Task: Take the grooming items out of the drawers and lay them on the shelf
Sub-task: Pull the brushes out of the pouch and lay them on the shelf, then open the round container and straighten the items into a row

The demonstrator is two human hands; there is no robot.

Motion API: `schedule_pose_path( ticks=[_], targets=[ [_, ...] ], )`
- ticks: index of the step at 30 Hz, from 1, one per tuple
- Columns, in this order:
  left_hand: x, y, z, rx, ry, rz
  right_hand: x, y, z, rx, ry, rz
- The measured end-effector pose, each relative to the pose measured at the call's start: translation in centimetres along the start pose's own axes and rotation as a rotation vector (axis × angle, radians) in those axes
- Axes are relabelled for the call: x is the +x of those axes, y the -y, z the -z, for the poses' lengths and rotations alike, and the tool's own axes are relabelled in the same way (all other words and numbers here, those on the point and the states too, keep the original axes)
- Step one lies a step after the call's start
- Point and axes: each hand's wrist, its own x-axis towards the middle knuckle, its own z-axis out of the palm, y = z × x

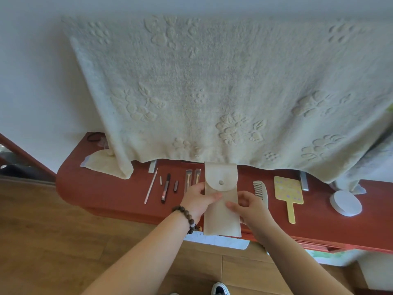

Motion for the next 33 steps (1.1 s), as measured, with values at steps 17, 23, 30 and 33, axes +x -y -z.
schedule_pose_path(
  ticks=[17,23,30,33],
  targets=[
    [-3.0,5.3,6.2,0.973,-0.207,-0.155,7.9,-2.9,-3.9,-0.434,-0.272,-0.079],
    [-3.0,5.1,6.7,1.006,-0.197,-0.238,8.7,-2.6,-4.6,-0.533,-0.315,-0.112],
    [-1.8,4.9,4.7,1.022,-0.081,-0.33,8.0,-2.0,-4.2,-0.676,-0.299,-0.153],
    [-1.3,4.9,3.4,1.021,-0.038,-0.367,6.6,-2.3,-2.8,-0.67,-0.314,-0.063]
  ],
)
